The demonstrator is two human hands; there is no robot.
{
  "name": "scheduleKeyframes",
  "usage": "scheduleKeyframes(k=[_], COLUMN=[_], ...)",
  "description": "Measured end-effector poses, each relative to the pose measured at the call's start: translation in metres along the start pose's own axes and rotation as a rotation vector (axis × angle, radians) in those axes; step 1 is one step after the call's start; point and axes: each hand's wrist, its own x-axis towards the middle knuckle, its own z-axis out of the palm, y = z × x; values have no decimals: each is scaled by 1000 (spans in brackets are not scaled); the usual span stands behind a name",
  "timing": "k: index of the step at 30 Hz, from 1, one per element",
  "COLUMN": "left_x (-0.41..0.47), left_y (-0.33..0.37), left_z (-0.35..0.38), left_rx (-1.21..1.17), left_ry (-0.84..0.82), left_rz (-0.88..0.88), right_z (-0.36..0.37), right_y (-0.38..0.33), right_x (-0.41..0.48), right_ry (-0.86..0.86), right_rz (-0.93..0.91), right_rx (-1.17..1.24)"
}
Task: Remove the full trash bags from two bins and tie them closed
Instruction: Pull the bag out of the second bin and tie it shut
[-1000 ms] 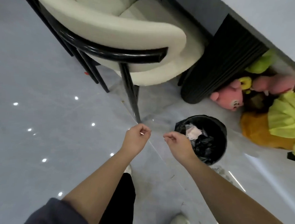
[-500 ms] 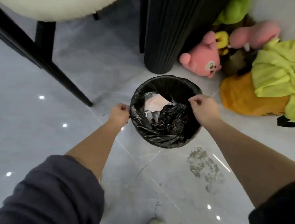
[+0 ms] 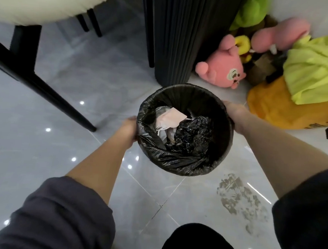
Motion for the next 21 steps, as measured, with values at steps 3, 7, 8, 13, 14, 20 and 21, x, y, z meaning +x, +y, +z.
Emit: scheduleKeyframes(k=[3, 7, 8, 13, 14, 20, 21], left_x=[-1, -12, -18, -52, -57, -64, -63], left_y=[9, 29, 35, 31, 23, 12, 16], left_z=[0, 2, 3, 8, 8, 20, 25], left_rx=[-101, 41, 94, 334, 423, 596, 593], left_ry=[73, 221, 262, 359, 356, 414, 409], left_rz=[136, 458, 545, 688, 666, 619, 622], right_z=[-2, -3, -3, -6, -8, -13, -14], right_y=[-5, -16, -16, 6, 13, 22, 21], right_x=[-1, -19, -24, -41, -42, -33, -32], right_ry=[177, 352, 364, 336, 319, 281, 298], right_rz=[-229, -612, -670, -623, -581, -550, -543], right_rx=[-97, -265, -270, -405, -455, -561, -549])
